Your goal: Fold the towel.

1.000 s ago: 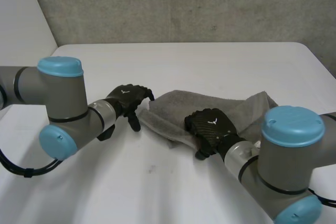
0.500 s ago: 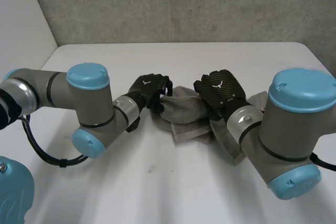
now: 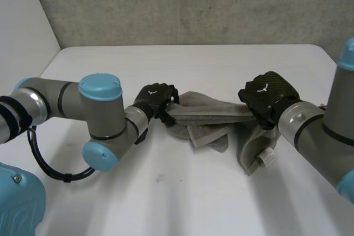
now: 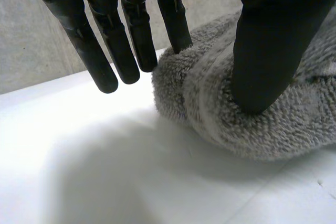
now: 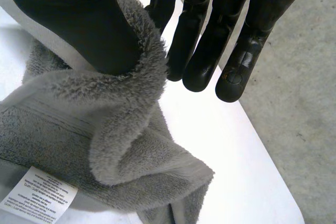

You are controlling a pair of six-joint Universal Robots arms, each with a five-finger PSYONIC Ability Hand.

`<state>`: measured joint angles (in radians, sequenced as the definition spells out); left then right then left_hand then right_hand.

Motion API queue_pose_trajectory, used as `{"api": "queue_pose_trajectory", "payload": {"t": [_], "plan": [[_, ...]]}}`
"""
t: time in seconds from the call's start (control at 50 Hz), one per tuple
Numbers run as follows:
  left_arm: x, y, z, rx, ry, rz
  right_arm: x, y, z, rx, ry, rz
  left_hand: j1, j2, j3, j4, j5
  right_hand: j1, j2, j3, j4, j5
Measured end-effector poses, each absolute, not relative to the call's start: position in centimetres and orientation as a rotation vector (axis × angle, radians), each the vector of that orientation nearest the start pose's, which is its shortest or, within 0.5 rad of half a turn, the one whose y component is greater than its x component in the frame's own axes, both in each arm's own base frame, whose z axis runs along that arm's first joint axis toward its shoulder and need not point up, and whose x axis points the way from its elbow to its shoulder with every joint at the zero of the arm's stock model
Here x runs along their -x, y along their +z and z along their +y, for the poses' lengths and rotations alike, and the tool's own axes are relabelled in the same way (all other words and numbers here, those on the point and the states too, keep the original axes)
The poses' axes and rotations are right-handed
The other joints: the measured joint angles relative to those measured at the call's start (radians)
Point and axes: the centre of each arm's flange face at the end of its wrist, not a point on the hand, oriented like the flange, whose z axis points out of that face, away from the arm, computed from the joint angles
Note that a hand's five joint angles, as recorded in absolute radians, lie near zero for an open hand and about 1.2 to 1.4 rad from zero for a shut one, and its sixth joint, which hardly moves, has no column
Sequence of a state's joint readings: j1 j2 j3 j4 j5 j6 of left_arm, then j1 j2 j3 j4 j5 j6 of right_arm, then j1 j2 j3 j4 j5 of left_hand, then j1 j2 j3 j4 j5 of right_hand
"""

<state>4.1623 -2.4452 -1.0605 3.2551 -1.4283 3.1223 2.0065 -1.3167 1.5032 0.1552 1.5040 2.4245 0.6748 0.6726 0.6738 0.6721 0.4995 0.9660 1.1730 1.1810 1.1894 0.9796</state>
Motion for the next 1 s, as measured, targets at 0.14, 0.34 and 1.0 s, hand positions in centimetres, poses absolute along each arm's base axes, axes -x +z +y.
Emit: {"api": "queue_pose_trajectory", "payload": {"t": [0.14, 0.34, 1.0], "plan": [[36.6, 11.8, -30.1, -0.957, -2.072, 2.79, -25.9, 24.5, -23.3, 1.494, -1.876, 2.191, 0.004, 0.004, 0.004, 0.004, 0.003, 0.0, 0.003, 0.0, 0.0, 0.005], [37.2, 11.7, -29.3, -0.935, -2.068, 2.763, -25.4, 23.8, -24.1, 1.485, -1.859, 2.226, 0.395, 0.438, 0.436, 0.442, 0.42, 0.0, 0.003, 0.0, 0.004, 0.011], [31.6, 31.7, -33.7, -0.634, -2.722, 1.702, -30.4, 30.7, -32.3, 1.328, -2.838, 1.284, 0.473, 0.505, 0.497, 0.498, 0.511, 0.007, 0.008, 0.006, 0.004, 0.025]]}}
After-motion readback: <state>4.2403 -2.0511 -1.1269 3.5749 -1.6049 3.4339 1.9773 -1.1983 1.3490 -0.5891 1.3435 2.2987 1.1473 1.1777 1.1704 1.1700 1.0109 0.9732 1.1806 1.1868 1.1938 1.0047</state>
